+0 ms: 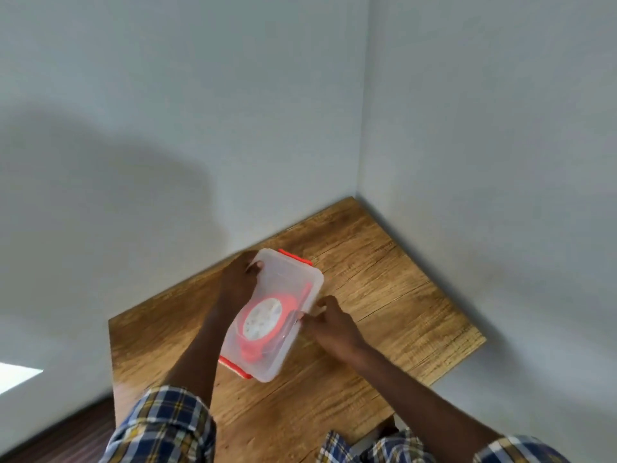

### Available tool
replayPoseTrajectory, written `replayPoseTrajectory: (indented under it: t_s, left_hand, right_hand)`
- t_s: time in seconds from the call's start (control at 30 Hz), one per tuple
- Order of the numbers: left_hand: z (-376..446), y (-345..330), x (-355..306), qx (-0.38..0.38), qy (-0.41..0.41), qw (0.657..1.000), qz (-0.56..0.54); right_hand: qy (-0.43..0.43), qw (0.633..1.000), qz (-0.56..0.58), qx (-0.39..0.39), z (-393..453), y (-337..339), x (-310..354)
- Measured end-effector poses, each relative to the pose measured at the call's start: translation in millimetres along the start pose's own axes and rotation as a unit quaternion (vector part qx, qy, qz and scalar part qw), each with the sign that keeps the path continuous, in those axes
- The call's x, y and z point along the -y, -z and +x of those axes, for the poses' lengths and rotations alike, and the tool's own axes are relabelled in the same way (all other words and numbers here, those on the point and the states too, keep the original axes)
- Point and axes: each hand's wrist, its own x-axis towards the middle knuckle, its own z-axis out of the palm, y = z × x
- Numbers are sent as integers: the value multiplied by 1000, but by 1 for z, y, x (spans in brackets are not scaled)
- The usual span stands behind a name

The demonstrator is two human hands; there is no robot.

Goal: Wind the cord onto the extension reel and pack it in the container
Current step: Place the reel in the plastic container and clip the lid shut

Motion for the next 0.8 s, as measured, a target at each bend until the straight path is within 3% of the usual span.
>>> replayPoseTrajectory:
  t_s: [0.1,0.17,0.27,0.33,0.4,0.57,0.7,0.8]
  left_hand:
    - [-11,21,18,9,73,997,-20]
    - [-33,39,33,37,77,995,-56]
    - [-87,60,67,47,101,972,-207]
    - [-123,65,91,14,147,941,-305]
    - [-154,68,117,-65,197,910,-359]
    - [-195,86,154,-168,212,876,-400]
    - [-191,100,156,-193,191,880,-390]
    - [-182,104,162,-183,177,888,-382]
  right_hand:
    - [73,996,17,56,2,-24,21]
    - [102,992,21,67,3,-36,27]
    - [133,987,21,93,4,-59,37]
    - [148,983,13,107,6,-77,47]
    - [161,979,-14,128,10,-102,59]
    - [193,966,-115,125,13,-171,88]
    - [209,959,-179,63,20,-198,100]
    - [205,959,-185,65,28,-203,100]
